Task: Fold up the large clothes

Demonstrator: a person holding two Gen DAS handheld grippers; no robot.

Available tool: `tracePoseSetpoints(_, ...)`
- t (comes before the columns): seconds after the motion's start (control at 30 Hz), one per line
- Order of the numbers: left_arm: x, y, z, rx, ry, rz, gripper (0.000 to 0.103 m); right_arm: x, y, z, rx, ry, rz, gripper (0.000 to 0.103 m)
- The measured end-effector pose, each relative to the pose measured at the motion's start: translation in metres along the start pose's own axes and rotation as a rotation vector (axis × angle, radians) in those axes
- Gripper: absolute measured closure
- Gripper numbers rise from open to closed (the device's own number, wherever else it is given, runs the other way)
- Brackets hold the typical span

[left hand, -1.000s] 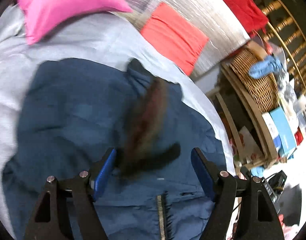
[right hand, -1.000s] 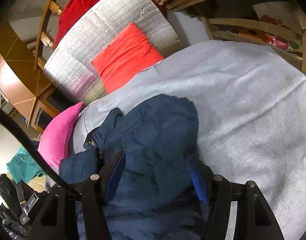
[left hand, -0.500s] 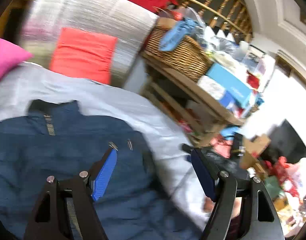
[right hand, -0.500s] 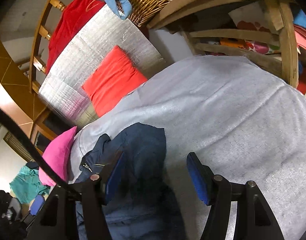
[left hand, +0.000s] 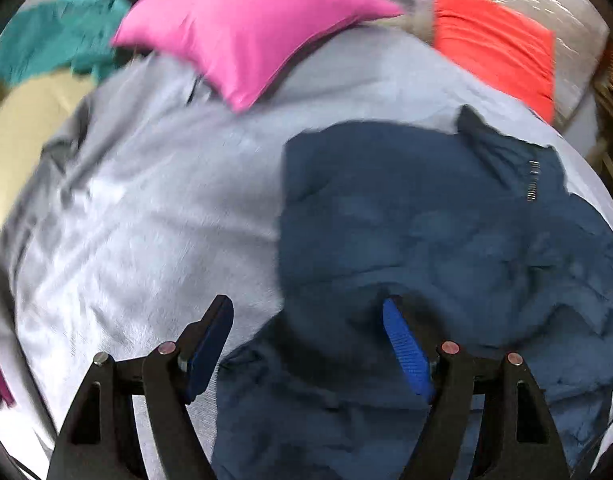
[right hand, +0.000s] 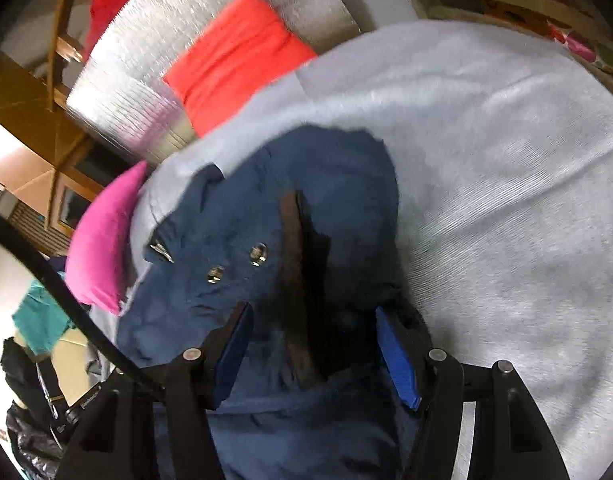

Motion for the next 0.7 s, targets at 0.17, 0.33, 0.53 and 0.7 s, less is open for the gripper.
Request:
tracePoseSetpoints(0.17,-0.005,-0.001,0.000,-0.042,0.012,-0.008,0.025,0.005,0.013,0.007,-0.090,-0.056,0.113,0.077)
tracePoseSetpoints(0.33,0.002,-0.006,0.010,-0.020,-0.060,-0.094,0.025,0.013,0.025,0.023,-0.118,-0.134,0.202,0.083)
tracePoseSetpoints(0.53,-0.011,0.005,-0.009,0.009,0.019,-0.114,0.021,0.004,0.010,0.013,-0.135,-0.025,0.164,0.076)
tracePoseSetpoints(0.7,0.007,0.028,0.012,0.002,-0.076,-0.072,0.021,0.033,0.000,0.044,-0.069,-0.146,0.056,0.020)
Point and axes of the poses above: each gripper's, at about its wrist camera, not at the fingertips, and z roughly against the way its jaws point, y to its left, x to its top, the point moved 10 cm from there along -z, roughly the way its jaws point, and after that the axes turned 8 degrees about -y, right-handed, at the moved point
